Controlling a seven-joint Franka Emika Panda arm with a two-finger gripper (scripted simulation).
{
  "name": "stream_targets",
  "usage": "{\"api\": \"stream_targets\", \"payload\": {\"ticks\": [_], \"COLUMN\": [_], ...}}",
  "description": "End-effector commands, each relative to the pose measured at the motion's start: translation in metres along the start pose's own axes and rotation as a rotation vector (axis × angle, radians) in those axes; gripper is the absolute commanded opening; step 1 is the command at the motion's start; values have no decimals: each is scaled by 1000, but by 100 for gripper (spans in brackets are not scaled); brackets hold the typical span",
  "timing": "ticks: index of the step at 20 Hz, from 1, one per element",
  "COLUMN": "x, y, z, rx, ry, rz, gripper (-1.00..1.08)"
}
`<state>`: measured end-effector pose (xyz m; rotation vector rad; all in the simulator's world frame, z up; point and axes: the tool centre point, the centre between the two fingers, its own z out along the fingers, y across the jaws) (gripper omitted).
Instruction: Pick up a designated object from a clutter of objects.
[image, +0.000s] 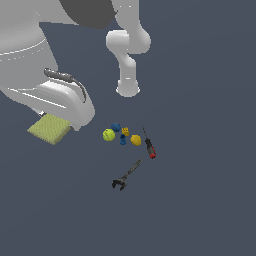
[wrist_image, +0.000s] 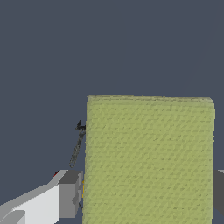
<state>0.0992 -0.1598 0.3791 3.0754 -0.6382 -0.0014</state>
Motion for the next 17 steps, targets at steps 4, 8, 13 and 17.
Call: {"api": "stream_targets", "payload": {"ticks": [4, 8, 13, 17], "x": [10, 15, 19, 20], "y": [-2, -2, -3, -3], "z": [-23, -33, -40, -41], "rx": [0, 1, 1, 1], "ry": [1, 1, 1, 1], "rz": [0, -1, -1, -1], "gripper": [-100, -100, -100, -100]}}
